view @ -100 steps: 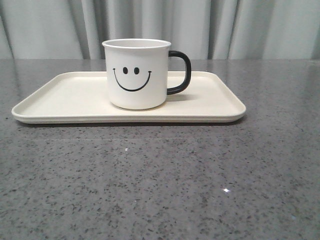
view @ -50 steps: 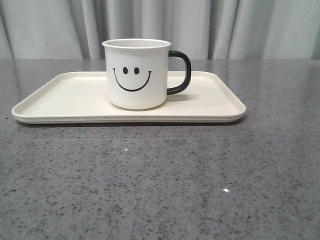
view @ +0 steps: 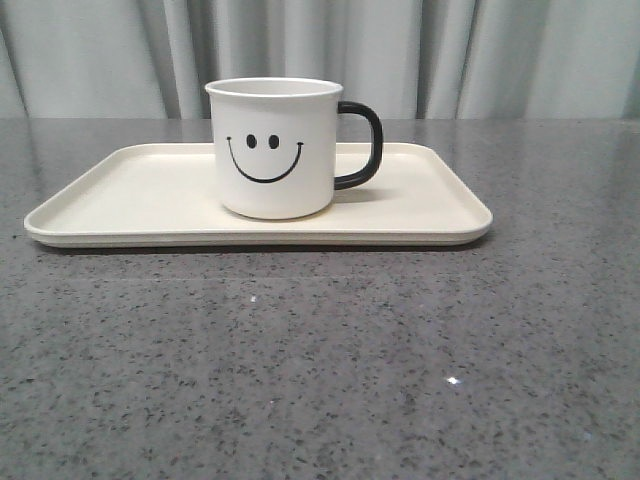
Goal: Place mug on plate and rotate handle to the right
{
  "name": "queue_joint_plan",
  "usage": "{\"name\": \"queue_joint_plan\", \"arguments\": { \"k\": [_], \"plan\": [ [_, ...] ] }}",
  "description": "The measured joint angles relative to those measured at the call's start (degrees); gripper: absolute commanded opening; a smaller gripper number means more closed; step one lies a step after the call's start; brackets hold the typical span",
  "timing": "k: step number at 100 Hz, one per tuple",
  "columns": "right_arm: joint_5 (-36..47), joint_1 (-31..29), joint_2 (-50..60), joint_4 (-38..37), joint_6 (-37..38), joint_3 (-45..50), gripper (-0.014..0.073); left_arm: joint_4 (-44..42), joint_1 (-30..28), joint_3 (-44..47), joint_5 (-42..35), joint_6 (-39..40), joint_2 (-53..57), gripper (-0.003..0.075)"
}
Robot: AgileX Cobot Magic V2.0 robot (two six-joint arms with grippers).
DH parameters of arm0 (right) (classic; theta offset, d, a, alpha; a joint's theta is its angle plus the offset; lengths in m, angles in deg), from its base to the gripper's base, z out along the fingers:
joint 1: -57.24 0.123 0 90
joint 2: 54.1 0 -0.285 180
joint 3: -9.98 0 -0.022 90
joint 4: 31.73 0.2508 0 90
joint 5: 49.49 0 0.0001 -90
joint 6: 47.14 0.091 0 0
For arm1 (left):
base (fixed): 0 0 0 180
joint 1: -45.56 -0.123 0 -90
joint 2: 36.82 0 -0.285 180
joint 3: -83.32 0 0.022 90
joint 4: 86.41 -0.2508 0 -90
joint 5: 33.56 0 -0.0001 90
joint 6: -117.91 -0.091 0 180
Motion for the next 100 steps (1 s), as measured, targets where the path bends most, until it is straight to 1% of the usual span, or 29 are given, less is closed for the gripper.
{"name": "queue_joint_plan", "arguments": {
  "k": [6,13,22,30,41,58,71,100],
  "plan": [
    [0.0,0.0,0.0,0.0,0.0,0.0,-0.0119,0.9,0.0,5.5,-6.3,0.0,4.0,-0.002],
    [0.0,0.0,0.0,0.0,0.0,0.0,-0.0119,1.3,0.0,11.4,-11.3,0.0,8.1,-0.002],
    [0.0,0.0,0.0,0.0,0.0,0.0,-0.0119,1.5,0.0,17.3,-15.2,0.0,12.5,-0.002],
    [0.0,0.0,0.0,0.0,0.0,0.0,-0.0119,1.5,-0.2,21.4,-17.0,0.0,16.2,-0.002],
    [0.0,0.0,0.0,0.0,0.0,0.0,-0.0119,1.6,-1.9,25.0,-17.7,0.0,19.4,-0.002],
    [0.0,0.0,0.0,0.0,0.0,0.0,-0.0119,1.6,-5.5,29.1,-18.3,0.0,21.6,-0.002],
    [0.0,0.0,0.0,0.0,0.0,0.0,-0.0119,1.6,-7.0,29.2,-19.2,0.0,23.3,-0.002],
    [-0.2,0.0,0.1,0.0,0.0,0.0,-0.0119,0.6,-7.1,29.2,-17.7,-0.4,24.2,-0.002]
  ]
}}
